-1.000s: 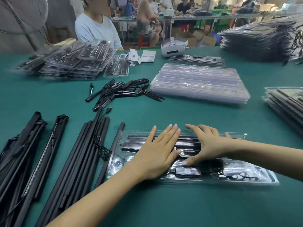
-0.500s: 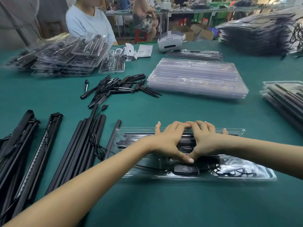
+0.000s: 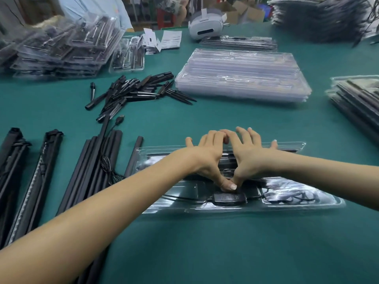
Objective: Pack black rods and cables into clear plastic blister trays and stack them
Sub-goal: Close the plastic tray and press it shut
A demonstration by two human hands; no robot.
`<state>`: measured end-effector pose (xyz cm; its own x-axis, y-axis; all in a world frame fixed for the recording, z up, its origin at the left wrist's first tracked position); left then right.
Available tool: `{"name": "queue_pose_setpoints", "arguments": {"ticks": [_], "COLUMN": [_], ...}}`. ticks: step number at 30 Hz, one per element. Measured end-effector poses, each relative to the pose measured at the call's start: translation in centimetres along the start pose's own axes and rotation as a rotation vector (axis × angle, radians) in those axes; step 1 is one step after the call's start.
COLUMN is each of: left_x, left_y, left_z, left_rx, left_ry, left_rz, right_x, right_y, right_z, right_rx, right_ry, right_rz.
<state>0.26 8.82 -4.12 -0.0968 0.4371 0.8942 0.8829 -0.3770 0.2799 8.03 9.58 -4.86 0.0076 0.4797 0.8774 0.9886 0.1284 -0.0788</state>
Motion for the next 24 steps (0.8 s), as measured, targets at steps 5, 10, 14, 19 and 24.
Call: {"name": "queue_pose_setpoints", "arguments": {"ticks": [5,10,14,19,24], "left_x": [0.0,0.9,2.7,-4.4,-10.2], "left_y": [0.2,-0.8,0.4,2.8,5.7], "left_z": [0.1,-1.7,-7.5,-15.0,-14.9], "left_rx": [-0.018,0.002,0.014,0.122,0.389], "left_ry": [-0.016,0.127,0.561,0.433,0.269], "left_rz": [0.011,-0.099,0.073,-1.397,-2.152], "right_x": [-0.1,0.1,-0.4,-0.2,1.3], "right_y": [0.4,1.4,1.5,1.5,1.7], "right_z": [-0.1,-0.2,-1.0,-1.0,-1.3], "right_rx": [0.034,0.041,0.141,0.179,0.164], "right_ry": [0.1,0.081,0.182,0.105,0.13], "right_rz": [0.073,0.132,0.185,0.206,0.11]}}
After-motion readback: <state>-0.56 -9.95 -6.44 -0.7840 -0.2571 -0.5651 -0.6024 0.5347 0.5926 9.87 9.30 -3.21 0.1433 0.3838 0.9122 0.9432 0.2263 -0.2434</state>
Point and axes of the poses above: each hand's wrist, its own z-axis towards the middle knuckle, its own x-axis out of the back of the hand, y = z × x, the point moved 9 cm from there along z, towards the middle knuckle, and after that the axes turned 4 degrees about -x, right-handed, at the moved point
